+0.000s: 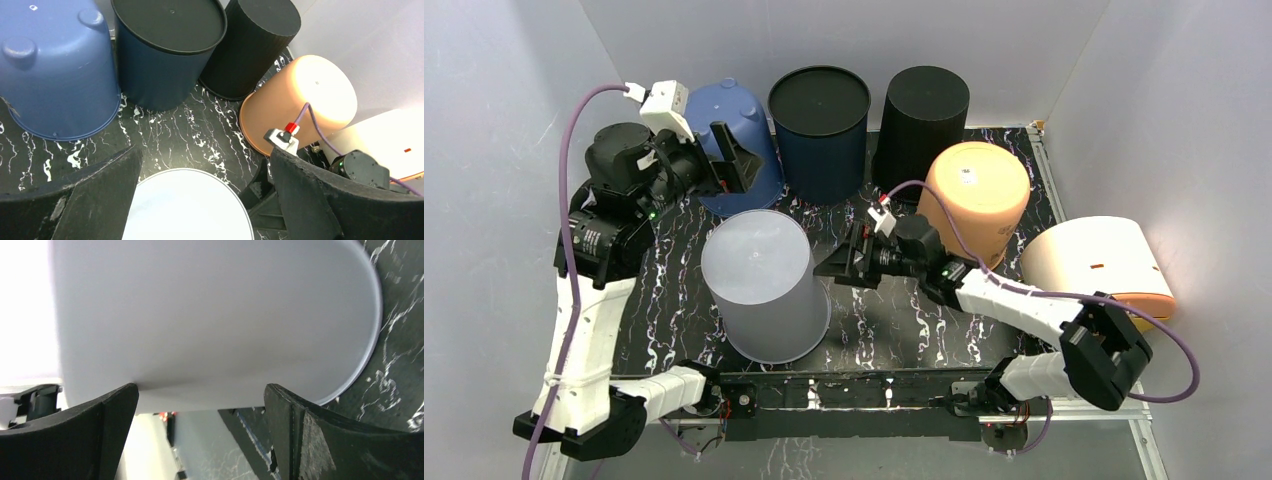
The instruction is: Turn the large container upside down
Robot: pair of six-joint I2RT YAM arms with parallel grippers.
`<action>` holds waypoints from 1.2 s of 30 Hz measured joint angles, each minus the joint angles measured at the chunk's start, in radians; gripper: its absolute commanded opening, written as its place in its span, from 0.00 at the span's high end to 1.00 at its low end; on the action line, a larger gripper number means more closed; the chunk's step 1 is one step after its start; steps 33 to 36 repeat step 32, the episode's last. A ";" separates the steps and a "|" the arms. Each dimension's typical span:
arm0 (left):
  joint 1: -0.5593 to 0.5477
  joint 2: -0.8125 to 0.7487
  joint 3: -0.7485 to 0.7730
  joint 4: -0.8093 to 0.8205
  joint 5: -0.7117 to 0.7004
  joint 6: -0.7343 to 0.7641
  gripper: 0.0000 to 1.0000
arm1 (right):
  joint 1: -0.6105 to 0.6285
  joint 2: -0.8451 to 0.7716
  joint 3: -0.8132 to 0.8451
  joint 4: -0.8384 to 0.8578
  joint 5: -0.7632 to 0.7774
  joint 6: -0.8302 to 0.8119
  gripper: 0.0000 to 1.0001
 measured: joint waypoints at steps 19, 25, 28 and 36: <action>0.000 0.241 0.031 0.027 -0.013 -0.058 0.02 | 0.000 -0.081 0.953 -1.211 1.062 -0.480 0.02; 0.000 0.260 0.054 0.007 -0.127 -0.123 0.02 | 0.000 -0.249 0.905 -1.163 1.146 -0.571 0.02; 0.000 0.243 0.029 0.031 -0.151 -0.132 0.02 | 0.000 -0.352 0.846 -1.082 1.148 -0.610 0.02; 0.000 0.176 -0.051 0.084 -0.153 -0.127 0.02 | 0.000 -0.339 0.838 -1.044 1.145 -0.622 0.02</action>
